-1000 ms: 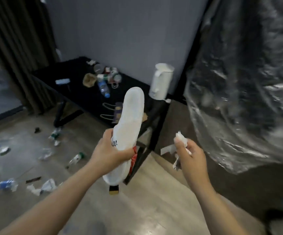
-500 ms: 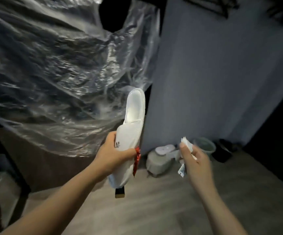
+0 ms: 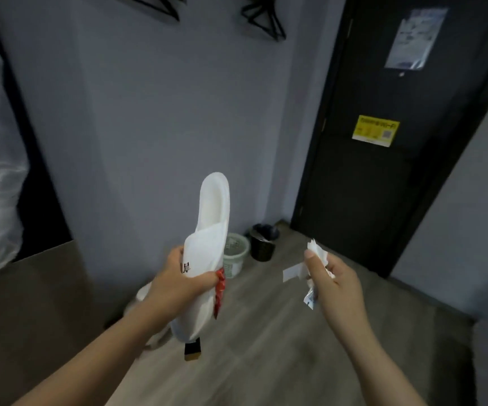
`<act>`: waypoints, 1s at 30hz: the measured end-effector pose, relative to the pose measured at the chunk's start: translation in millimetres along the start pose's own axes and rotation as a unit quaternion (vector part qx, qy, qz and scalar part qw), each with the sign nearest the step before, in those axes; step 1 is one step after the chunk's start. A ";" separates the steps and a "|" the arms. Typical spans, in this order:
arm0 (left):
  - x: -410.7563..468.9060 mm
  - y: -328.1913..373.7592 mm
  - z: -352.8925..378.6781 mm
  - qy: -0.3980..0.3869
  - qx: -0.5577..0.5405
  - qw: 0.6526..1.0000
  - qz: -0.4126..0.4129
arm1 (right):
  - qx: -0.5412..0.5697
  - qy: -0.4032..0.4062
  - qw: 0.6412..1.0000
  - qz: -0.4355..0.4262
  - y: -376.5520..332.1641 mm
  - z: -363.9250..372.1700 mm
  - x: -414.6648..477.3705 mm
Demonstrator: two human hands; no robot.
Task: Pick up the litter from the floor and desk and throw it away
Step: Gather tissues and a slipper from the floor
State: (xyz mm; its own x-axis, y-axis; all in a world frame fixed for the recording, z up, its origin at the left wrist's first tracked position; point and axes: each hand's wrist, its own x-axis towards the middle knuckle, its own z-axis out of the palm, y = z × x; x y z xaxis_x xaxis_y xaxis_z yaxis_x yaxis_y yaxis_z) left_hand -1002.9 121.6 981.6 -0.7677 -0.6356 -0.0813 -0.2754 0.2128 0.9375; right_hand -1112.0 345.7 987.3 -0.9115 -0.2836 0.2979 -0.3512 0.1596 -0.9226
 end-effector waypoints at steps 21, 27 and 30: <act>475.0 83.1 227.1 -0.105 0.043 0.992 0.052 | -0.050 0.071 0.994 0.064 176.1 -18.3 446.9; 616.8 98.0 306.7 -0.095 0.084 0.992 0.021 | -0.031 0.050 0.995 0.086 256.1 -30.4 600.0; 663.9 107.7 333.8 -0.105 0.098 0.990 0.006 | -0.037 0.040 0.993 0.104 281.3 -33.1 656.3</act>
State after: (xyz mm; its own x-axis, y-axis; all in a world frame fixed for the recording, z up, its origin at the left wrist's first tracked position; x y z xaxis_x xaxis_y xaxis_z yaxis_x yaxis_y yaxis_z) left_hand -1735.4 -29.8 915.6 -0.8693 -0.4687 -0.1571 -0.3557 0.3725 0.8571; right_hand -1816.1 235.7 931.4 -0.9788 -0.1624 0.1247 -0.1665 0.2766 -0.9465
